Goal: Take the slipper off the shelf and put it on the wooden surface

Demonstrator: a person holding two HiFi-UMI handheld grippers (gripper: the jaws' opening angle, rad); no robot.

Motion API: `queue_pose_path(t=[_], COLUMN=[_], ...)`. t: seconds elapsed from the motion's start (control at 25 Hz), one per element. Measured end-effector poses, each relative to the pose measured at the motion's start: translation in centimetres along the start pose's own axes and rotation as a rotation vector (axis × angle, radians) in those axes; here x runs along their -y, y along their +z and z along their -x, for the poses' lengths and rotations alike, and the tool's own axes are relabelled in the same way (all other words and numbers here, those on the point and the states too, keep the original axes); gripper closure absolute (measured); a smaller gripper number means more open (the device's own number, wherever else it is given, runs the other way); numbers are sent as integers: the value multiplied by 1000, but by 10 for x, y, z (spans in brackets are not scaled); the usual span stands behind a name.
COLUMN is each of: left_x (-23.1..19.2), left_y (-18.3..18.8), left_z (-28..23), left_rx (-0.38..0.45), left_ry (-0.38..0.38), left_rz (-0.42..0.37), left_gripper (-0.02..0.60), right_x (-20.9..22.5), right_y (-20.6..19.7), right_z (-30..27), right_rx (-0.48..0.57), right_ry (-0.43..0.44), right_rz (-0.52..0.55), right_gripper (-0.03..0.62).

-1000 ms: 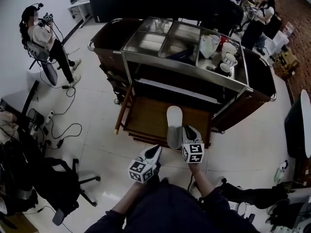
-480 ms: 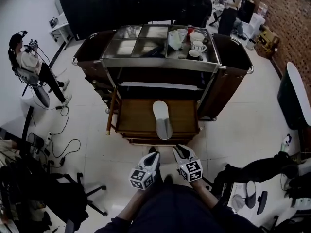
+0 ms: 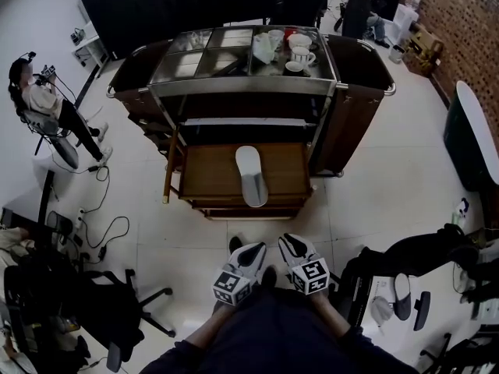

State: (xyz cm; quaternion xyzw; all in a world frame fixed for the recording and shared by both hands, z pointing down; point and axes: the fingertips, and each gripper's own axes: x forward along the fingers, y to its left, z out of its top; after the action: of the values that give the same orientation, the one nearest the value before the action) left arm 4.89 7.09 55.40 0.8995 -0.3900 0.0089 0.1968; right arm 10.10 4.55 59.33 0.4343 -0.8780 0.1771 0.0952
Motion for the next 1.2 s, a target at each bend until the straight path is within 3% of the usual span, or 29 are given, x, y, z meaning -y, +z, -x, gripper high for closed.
queue_pose_path(t=[0.2, 0.4, 0.6, 0.92, 1.2], left_x=[-7, -19, -24, -7, -4], left_y=[0, -3, 5, 5, 0], left_z=[8, 23, 12, 5, 5], left_rx=[10, -9, 19, 21, 11], left_ry=[2, 35, 74, 12, 2], left_rz=[23, 15, -15, -19, -15], left_gripper=[566, 566, 566, 566, 566], right_x=[1, -11, -8, -1, -5], right_y=[-1, 0, 9, 18, 22], right_z=[-4, -10, -6, 5, 11], right_rx=[17, 28, 26, 40, 46], right_ry=[11, 41, 38, 0, -2], right_rz=[-19, -129, -46, 17, 78], right_gripper=[548, 548, 548, 587, 594])
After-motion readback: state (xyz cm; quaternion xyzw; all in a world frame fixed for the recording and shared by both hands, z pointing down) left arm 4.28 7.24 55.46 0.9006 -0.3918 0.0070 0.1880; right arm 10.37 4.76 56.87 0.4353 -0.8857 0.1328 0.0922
